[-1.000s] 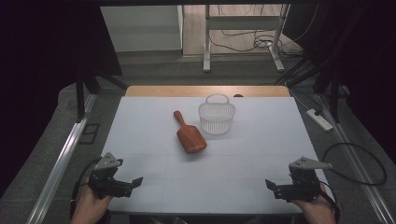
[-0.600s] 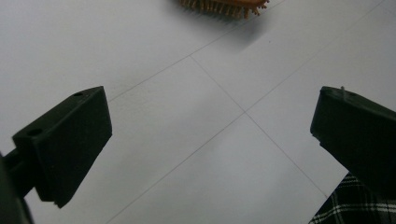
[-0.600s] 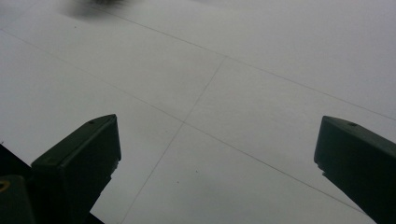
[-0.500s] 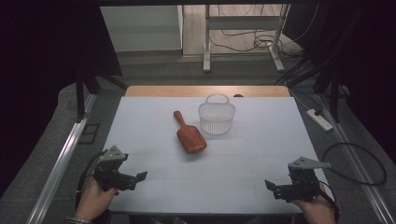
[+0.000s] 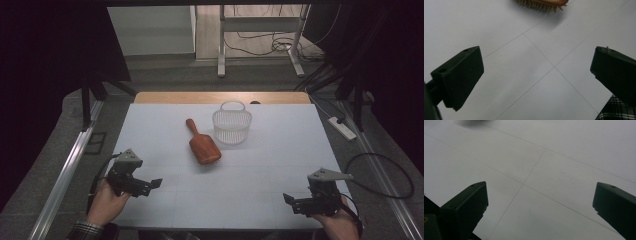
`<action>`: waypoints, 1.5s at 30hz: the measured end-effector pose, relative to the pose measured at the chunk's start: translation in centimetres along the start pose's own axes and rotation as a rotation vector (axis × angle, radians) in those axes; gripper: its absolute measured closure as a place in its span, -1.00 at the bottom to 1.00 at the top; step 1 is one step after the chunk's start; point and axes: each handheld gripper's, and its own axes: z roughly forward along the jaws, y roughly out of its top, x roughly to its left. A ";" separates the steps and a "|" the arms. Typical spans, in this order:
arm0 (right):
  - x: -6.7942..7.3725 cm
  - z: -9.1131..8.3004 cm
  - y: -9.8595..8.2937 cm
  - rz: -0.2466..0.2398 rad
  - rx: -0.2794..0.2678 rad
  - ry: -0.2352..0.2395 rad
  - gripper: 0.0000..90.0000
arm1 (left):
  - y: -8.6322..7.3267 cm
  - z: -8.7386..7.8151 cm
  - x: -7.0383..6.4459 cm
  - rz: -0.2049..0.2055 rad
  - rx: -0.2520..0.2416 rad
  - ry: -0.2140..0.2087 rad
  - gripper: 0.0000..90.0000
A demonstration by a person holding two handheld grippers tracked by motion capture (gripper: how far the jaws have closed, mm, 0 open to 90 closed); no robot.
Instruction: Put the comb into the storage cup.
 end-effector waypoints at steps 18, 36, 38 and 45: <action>0.0 0.1 0.0 0.003 0.005 -0.006 -1.00 | 2.3 1.4 0.4 0.006 0.025 -0.016 -1.00; 0.0 0.1 0.0 0.003 0.006 -0.011 -1.00 | 4.9 3.1 0.9 0.039 0.029 -0.036 -1.00; 0.0 0.1 0.0 0.004 0.007 -0.010 -1.00 | 5.1 3.3 1.0 0.044 0.031 -0.044 -1.00; 0.0 0.1 0.0 0.001 0.008 -0.010 -1.00 | 6.1 4.2 1.2 0.059 0.044 -0.041 -1.00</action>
